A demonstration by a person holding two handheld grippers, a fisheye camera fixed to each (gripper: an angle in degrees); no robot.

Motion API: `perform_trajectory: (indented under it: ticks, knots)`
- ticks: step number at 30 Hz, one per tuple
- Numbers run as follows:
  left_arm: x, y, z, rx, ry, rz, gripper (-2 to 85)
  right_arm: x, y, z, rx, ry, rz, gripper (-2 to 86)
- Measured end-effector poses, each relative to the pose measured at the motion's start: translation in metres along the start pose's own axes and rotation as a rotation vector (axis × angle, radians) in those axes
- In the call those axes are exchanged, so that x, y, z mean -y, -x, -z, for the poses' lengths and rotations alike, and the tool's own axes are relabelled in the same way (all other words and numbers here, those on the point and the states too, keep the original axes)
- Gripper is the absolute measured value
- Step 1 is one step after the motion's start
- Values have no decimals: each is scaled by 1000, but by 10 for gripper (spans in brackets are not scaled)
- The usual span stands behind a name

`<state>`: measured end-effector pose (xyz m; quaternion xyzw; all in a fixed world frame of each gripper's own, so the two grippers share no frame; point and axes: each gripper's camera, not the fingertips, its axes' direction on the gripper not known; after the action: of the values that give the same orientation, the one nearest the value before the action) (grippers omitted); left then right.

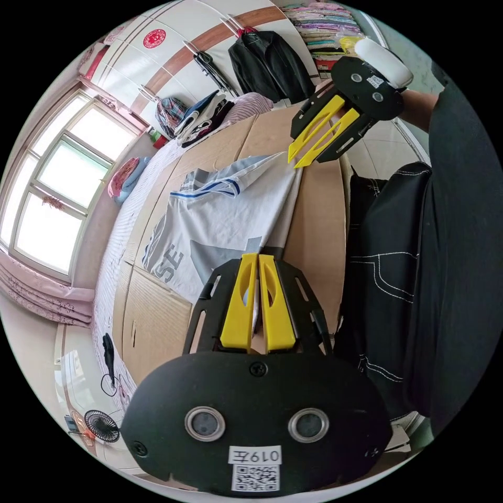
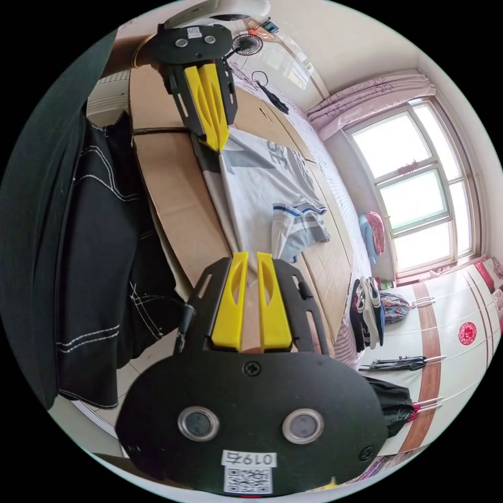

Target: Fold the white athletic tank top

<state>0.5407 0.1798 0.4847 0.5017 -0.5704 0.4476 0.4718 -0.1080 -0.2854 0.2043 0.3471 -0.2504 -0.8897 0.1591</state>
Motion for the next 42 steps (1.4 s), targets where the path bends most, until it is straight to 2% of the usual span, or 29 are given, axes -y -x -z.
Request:
perform_trajectory:
  ticks: [22, 28, 32, 35, 42]
  knots:
    - [-19, 5, 12, -25, -60, 1, 10, 87, 36, 43, -169, 172, 315, 45]
    - [-22, 4, 15, -8, -64, -7, 9, 105, 35, 63, -214, 136, 278, -6]
    - [-26, 4, 17, -50, -68, -7, 9, 110, 37, 70, -143, 132, 231, -9]
    - [-25, -4, 1, -60, -28, -25, 8, 113, 51, 64, -205, 160, 270, -10]
    - [-22, -14, -2, -53, -25, -41, 9, 123, 49, 78, -195, 134, 220, -10]
